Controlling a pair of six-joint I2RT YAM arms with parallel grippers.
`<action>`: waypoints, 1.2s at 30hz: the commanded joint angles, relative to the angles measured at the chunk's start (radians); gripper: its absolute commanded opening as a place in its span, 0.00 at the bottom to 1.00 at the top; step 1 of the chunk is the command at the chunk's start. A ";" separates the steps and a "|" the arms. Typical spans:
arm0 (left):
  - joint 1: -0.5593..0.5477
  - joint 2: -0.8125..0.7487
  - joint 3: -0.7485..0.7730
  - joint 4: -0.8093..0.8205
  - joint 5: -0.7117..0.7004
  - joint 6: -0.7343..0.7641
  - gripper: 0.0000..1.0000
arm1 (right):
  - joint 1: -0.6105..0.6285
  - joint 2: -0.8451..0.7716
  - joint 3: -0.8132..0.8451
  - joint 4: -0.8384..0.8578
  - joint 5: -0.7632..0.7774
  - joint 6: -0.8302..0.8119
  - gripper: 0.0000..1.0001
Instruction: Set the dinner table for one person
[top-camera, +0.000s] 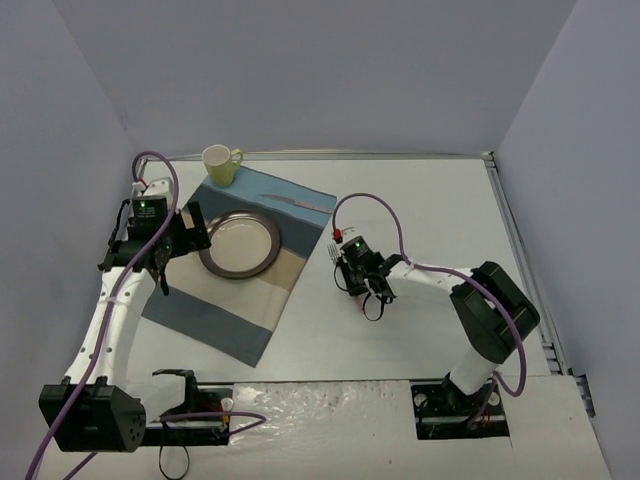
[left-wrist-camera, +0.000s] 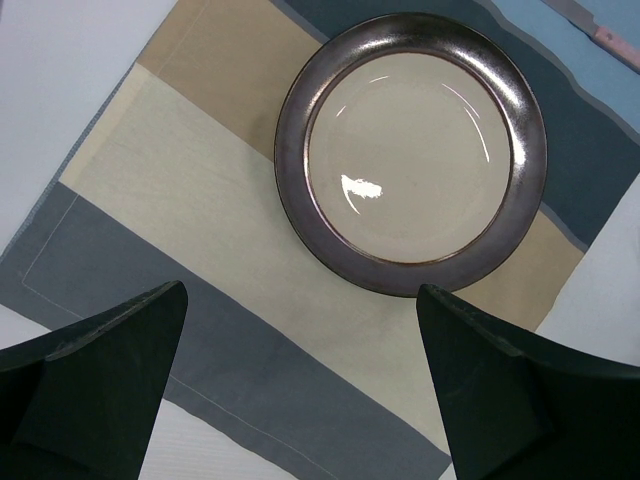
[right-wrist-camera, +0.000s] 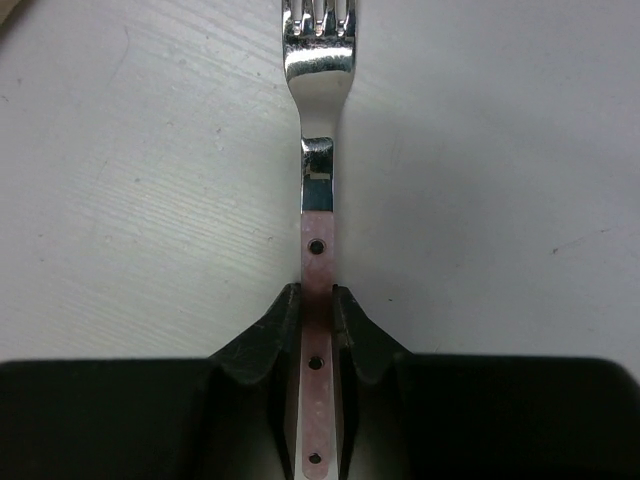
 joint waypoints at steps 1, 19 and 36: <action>-0.002 -0.027 0.028 0.021 -0.016 0.006 0.97 | 0.052 -0.064 0.064 -0.030 0.073 -0.048 0.00; 0.001 -0.191 0.464 -0.451 -0.246 0.003 0.97 | 0.452 0.248 0.686 -0.048 -0.030 -0.205 0.00; -0.001 -0.262 0.464 -0.464 -0.291 0.018 0.97 | 0.521 0.558 0.915 -0.061 -0.119 -0.273 0.00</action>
